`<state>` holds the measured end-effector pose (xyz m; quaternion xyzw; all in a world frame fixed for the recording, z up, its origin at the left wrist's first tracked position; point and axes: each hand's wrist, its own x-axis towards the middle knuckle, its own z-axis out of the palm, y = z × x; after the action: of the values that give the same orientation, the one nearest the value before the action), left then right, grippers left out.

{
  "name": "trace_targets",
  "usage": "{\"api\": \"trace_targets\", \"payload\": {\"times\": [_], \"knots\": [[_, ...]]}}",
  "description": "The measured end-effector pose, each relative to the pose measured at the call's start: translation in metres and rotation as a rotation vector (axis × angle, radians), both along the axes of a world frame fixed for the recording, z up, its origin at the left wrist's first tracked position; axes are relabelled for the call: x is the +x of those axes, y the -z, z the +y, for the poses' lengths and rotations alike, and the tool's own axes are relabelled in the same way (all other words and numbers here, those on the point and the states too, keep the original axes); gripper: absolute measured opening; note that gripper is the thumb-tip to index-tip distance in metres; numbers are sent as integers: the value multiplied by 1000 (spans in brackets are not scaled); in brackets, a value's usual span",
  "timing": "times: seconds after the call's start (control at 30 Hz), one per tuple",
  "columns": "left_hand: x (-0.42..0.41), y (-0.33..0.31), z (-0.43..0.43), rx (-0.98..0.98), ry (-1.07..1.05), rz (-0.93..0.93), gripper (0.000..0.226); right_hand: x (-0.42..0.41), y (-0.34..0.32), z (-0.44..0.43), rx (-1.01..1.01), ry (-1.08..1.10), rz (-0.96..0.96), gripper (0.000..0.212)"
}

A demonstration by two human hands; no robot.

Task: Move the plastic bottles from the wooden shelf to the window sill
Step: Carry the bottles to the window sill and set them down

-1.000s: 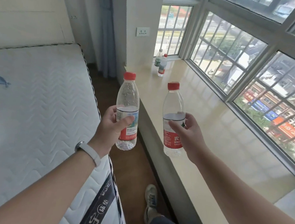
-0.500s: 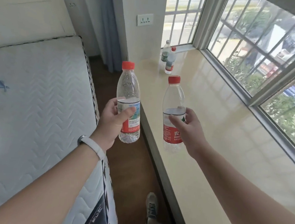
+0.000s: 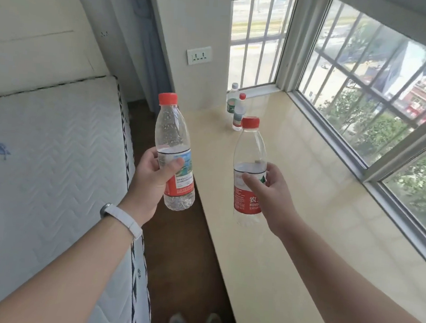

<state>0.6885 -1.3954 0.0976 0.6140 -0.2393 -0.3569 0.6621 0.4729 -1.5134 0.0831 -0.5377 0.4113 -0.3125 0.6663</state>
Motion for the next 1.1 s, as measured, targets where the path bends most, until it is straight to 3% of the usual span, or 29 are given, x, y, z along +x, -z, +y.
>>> {"api": "trace_targets", "payload": {"times": [0.2, 0.4, 0.73, 0.87, 1.1], "knots": [[26, 3, -9, 12, -34, -4, 51, 27, -4, -18, -27, -25, 9, 45], [70, 6, -29, 5, 12, -24, 60, 66, 1, -34, -46, -6, 23, 32], [206, -5, -69, -1, 65, -54, 60, 197, -8, -69, -92, 59, 87, 43], [260, -7, -88, -22, 76, -42, 55, 254, -13, -80, -114, 78, 51, 28], [319, 0, -111, 0, 111, -37, 58, 314, -11, -100, -114, 88, 66, 31]]}}
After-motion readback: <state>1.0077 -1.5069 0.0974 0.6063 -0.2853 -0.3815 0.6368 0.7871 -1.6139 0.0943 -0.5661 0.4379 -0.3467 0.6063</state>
